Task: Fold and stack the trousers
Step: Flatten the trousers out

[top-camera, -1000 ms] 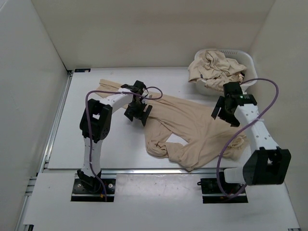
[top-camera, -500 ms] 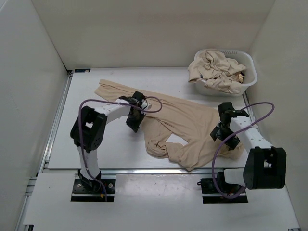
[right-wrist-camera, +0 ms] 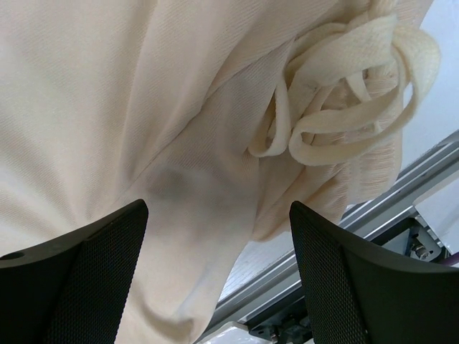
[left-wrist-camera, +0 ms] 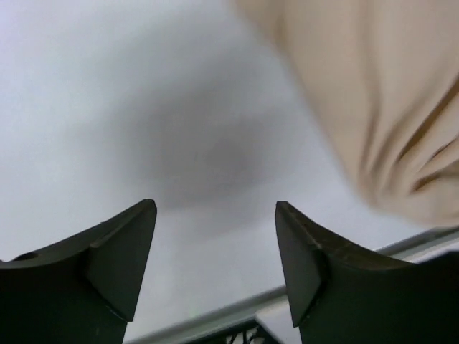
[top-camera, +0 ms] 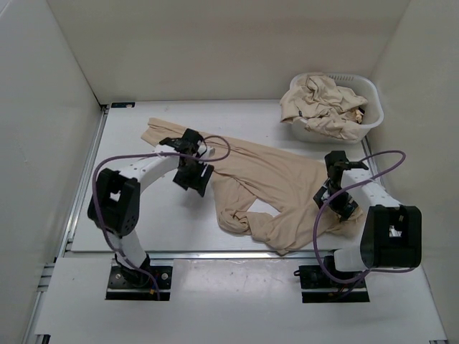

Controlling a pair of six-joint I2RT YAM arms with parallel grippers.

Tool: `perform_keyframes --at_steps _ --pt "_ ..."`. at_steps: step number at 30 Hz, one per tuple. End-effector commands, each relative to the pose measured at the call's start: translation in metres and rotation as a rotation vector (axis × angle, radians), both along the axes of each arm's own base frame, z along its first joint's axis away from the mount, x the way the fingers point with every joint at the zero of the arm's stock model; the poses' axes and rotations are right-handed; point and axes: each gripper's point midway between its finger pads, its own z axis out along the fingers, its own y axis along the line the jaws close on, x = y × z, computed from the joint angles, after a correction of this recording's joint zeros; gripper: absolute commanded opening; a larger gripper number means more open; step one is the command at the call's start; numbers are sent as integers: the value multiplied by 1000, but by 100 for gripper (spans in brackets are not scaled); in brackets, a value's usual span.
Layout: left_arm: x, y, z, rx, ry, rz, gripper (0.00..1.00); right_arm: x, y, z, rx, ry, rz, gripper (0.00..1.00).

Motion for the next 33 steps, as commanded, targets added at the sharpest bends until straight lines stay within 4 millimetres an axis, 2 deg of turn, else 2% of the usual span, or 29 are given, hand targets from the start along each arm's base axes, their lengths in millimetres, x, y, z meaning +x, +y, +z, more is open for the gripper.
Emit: perform_keyframes --at_steps 1,2,4,5,6,7,8,11,13,14,15,16,18,20,21,22,24,25,27,28,29,30,31,32,33 --pt "35 -35 -9 -84 0 -26 79 17 -3 17 -22 -86 14 84" --pt "53 -44 -3 -98 -30 -27 79 17 -3 19 -21 -95 14 84" --pt "61 -54 -9 -105 -9 -39 83 18 -3 23 -20 -116 14 84" --pt "61 -61 -19 -106 17 -51 84 18 -3 23 -20 -116 14 84" --pt "68 -67 -18 -120 13 -54 84 15 -3 22 -20 -116 14 84" --pt "69 -68 -23 -116 22 -54 84 15 -3 24 -20 -127 14 84" --pt "66 -65 -40 -76 50 -56 84 13 -3 22 -19 -121 4 84" --pt "68 -73 -55 -74 78 -67 84 7 -4 20 -26 -122 -8 84" --pt "70 -84 -56 -99 84 -81 88 2 -4 20 -25 -125 -19 84" --pt "69 -83 -59 -95 92 -81 88 -1 -6 18 -34 -118 -32 84" --pt "68 -92 -59 -112 97 -97 88 -4 -6 15 -34 -110 -40 84" --pt "62 -98 -62 -116 113 -113 85 -4 -6 16 -33 -119 -41 84" --pt "54 -106 -66 -133 137 -133 71 -5 -8 16 -43 -114 -52 84" --pt "46 -113 -72 -141 165 -150 44 -9 -13 14 -75 -88 -65 84" --pt "40 -116 -81 -137 191 -160 14 -6 -14 16 -73 -101 -86 84" --pt "37 -114 -81 -132 200 -159 14 -5 -16 14 -75 -84 -96 84" --pt "36 -108 -86 -96 207 -152 14 -6 -20 12 -86 -55 -107 84" --pt "34 -93 -83 -35 179 -144 14 0 -20 15 -85 -71 -116 84" --pt "28 -69 -77 26 155 -120 14 0 -23 21 -96 -65 -126 84" --pt "35 -47 -56 56 87 -80 14 0 -28 25 -121 -64 -127 84" --pt "15 -24 -62 93 119 -57 14 -3 -29 25 -132 -52 -127 84" --pt "8 -8 -57 113 111 -35 14 0 -31 30 -143 -73 -130 85" --pt "10 10 -37 111 54 12 14 -3 -33 32 -154 -69 -130 85" --pt "-10 37 -43 179 73 39 14 -4 -35 33 -164 -66 -123 85" --pt "-16 52 -39 204 56 63 14 -4 -35 35 -164 -65 -122 85"
